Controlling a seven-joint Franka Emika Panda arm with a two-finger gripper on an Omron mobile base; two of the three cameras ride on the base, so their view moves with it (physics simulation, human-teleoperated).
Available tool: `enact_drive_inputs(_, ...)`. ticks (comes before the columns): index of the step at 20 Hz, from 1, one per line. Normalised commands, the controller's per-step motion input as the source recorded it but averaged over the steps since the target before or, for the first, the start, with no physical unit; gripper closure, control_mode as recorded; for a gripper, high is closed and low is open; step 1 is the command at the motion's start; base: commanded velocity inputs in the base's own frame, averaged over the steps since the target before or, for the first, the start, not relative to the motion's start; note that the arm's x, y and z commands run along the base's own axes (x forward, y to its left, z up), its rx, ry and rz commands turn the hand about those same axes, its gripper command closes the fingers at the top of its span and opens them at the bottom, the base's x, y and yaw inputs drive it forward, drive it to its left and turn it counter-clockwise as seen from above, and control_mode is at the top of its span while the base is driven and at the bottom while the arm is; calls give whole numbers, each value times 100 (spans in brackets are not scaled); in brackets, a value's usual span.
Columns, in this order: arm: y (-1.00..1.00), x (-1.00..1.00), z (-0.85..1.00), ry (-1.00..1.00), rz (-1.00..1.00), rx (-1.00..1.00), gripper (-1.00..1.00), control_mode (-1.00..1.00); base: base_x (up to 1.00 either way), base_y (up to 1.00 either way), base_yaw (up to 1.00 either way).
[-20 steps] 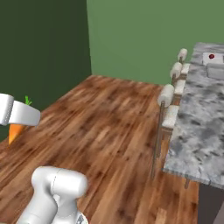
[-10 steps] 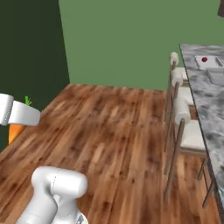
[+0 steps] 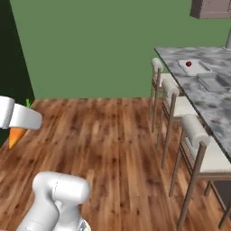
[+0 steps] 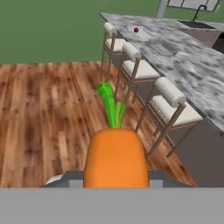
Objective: Place the cold items (carrot and tomato) from the fridge in one tupperware on the dining counter. Place the warm items (kebab skewer and hot dog) in the stove area in another tupperware.
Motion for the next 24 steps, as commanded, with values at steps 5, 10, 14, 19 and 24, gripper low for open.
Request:
enact_drive_inputs(5,0,0,0,0,0,0,100,100,100,77,-42)
enact_drive_inputs(10,0,0,0,0,0,0,100,100,100,82,-39)
enact_drive_inputs(14,0,0,0,0,0,0,100,100,100,82,-39)
enact_drive_inputs(19,0,0,0,0,0,0,100,100,100,81,-39)
enact_drive_inputs(24,0,0,0,0,0,0,100,100,100,80,-39)
